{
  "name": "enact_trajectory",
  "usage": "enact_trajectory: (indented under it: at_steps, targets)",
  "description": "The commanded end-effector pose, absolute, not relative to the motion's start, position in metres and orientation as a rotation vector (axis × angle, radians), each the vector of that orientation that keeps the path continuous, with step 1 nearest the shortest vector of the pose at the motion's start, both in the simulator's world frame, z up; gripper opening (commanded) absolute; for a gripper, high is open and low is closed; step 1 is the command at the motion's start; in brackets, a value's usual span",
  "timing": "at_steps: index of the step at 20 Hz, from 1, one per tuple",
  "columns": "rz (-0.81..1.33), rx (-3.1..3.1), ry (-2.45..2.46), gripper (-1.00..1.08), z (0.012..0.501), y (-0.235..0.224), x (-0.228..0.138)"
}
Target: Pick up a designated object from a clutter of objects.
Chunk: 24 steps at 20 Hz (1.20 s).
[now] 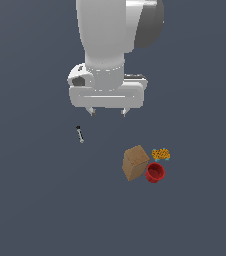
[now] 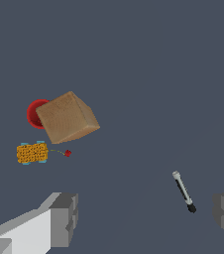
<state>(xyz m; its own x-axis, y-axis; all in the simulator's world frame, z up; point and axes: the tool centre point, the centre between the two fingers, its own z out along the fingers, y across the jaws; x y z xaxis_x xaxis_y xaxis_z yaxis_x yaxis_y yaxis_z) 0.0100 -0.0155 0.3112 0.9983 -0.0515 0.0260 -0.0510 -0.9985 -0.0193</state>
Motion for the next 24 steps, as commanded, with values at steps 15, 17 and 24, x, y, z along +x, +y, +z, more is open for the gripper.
enact_trajectory:
  at_steps: [15,17,24]
  targets:
    - [-0.036,-3.117,-0.021,1.00,0.311,-0.001,0.006]
    - [-0.036,-3.117,-0.010,1.00,0.311,-0.001,0.006]
    - [-0.033,-3.116,0.076,1.00,0.306,0.002,0.011]
